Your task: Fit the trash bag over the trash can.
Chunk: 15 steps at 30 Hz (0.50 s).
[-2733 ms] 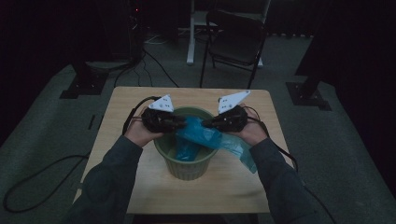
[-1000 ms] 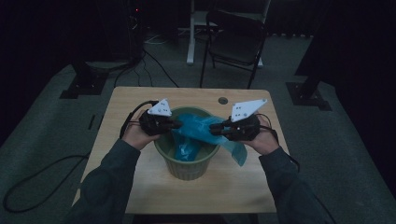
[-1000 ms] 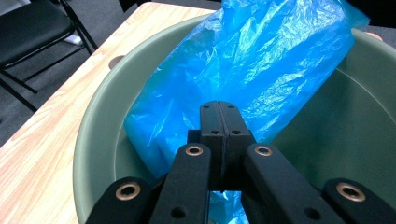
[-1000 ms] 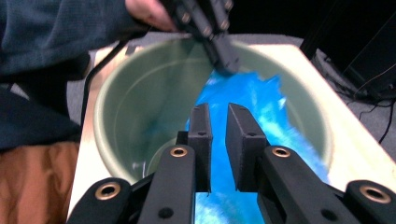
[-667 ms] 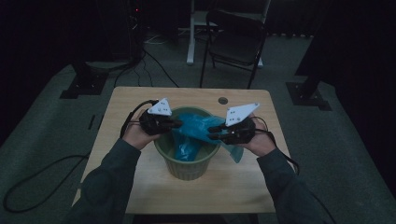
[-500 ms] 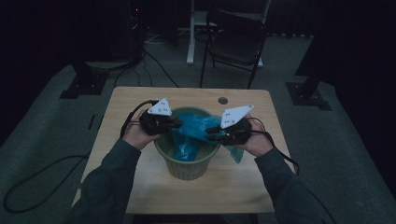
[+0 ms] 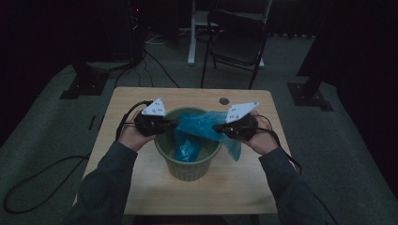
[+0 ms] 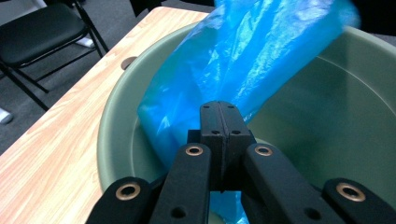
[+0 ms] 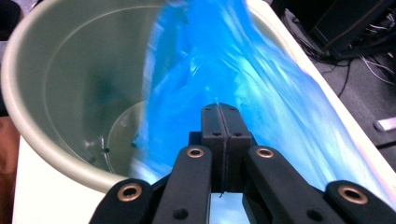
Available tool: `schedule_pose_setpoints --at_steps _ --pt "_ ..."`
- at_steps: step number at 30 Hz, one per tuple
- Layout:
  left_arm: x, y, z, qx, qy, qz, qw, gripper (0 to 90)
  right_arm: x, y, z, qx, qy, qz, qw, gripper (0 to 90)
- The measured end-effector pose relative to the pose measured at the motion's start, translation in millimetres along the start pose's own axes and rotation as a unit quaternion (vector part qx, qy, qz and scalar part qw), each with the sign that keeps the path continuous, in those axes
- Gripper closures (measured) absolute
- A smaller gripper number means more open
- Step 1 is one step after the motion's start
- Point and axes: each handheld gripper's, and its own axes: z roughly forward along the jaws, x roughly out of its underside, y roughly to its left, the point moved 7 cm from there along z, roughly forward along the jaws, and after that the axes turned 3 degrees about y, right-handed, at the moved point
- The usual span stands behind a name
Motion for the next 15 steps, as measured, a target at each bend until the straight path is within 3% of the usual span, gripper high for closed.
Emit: schedule_pose_setpoints --at_steps 8,9,15 --pt "6.4 6.4 -8.0 -0.006 -0.006 -0.014 0.9999 90.0 10.6 -13.9 -6.3 0.019 0.005 0.027 0.9994 90.0" --pt "11.4 10.1 -11.6 -0.010 -0.010 -0.024 0.9996 90.0 14.2 -18.1 -7.2 0.024 0.005 0.035 0.9991 90.0" --pt "21.7 17.0 -16.7 -0.019 -0.010 -0.037 0.9991 90.0 22.7 -28.2 -8.3 0.033 0.009 0.055 0.9979 90.0"
